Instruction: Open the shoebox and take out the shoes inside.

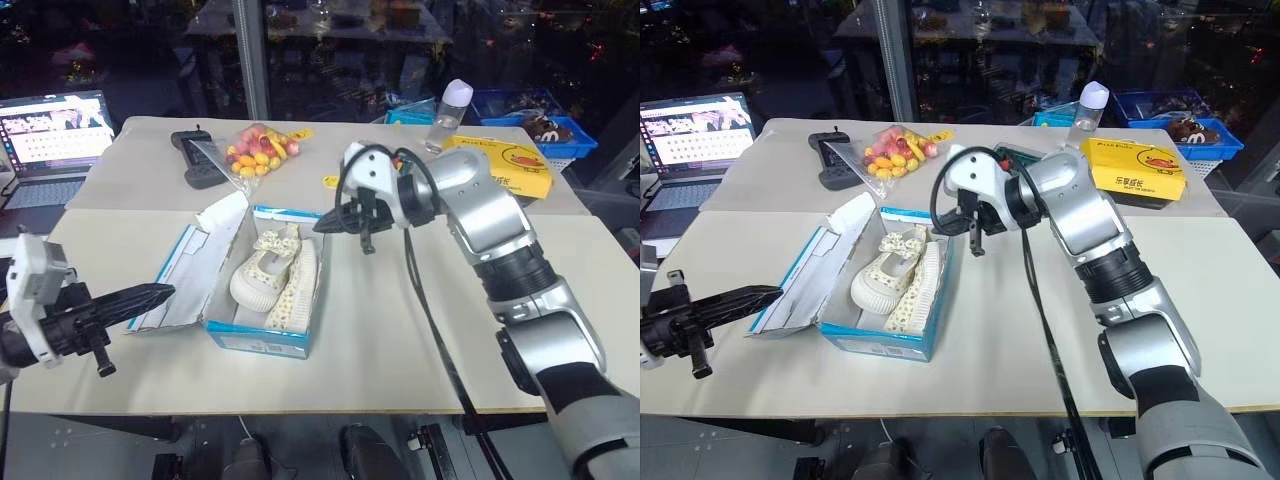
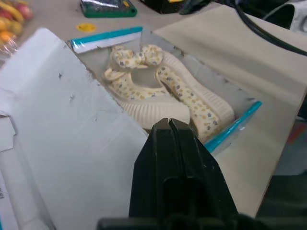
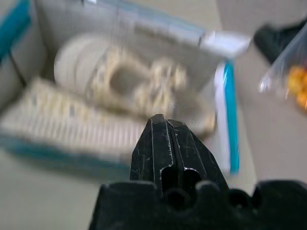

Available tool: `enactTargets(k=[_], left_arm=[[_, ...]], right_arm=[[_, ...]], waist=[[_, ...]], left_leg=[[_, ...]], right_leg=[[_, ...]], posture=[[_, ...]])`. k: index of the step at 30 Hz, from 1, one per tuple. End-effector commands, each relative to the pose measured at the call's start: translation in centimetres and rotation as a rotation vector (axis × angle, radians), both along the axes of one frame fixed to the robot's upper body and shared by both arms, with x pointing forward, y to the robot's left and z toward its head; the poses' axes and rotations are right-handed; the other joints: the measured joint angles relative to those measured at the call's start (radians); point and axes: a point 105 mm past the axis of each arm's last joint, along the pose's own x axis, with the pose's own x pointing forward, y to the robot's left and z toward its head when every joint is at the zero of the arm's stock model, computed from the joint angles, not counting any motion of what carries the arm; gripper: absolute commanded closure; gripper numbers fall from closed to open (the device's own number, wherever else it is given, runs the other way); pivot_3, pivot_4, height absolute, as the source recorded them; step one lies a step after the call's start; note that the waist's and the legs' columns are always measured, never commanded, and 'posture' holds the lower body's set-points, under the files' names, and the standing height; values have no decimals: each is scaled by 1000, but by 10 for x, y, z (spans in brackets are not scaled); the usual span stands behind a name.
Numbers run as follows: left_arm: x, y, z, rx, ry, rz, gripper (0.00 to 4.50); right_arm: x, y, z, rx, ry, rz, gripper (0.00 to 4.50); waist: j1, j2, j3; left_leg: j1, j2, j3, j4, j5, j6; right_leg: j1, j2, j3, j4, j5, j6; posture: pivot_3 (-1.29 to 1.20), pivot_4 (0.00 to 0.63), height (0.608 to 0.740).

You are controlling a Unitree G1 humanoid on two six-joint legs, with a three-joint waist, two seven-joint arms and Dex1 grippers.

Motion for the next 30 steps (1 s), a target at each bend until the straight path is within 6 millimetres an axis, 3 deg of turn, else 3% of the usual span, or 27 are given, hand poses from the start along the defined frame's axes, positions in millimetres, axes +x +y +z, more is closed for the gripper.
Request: enactTargets(k=[1,4,5,8,15,16,25,30], left_arm=[[3,-2,7,19,-15,-44,4500],[7,-2,10,32,-28,-57,4500],[8,-2,11,34,-30,-59,4500],[8,-3,12,34,-27,-69,3821],[9,-6,13,54,-49,-66,1111],[9,-6,13,54,-50,-66,797],[5,-9,14,55,-49,-67,797],[3,-11,13,54,-45,-63,797]], right_arm=[[-12,4,8,-35,-83,65,4475],[-15,5,8,-54,-100,80,4475],[-16,6,8,-56,-101,85,4218],[-19,9,10,-60,-102,108,3410],[-9,27,12,-69,-170,131,956],[-6,30,10,-74,-174,130,938],[18,54,-19,-140,-95,97,938],[34,47,-47,-254,-92,40,938]], waist=[[1,0,0],[4,0,0],[5,0,0],[5,0,0],[1,0,0],[2,0,0],[3,0,0],[2,0,0]], left_leg=[[-1,0,0,0,0,0],[-1,0,0,1,0,0],[-1,0,0,1,1,-1],[-1,0,1,3,1,-1],[0,0,1,3,1,-1],[0,0,1,3,1,-1],[-1,0,1,3,2,-3],[-1,0,1,3,2,-3]], right_leg=[[-2,0,1,3,-1,0],[-3,1,1,5,-1,1],[-3,1,1,5,-1,1],[-2,1,2,5,-2,3],[-3,1,3,5,-3,7],[-2,1,3,5,-2,8],[-2,1,3,5,2,2],[-2,1,3,6,2,2]], posture=[[0,150,723],[0,150,723],[0,150,723],[0,150,723],[0,150,723],[0,150,723],[0,150,723],[0,150,723]])
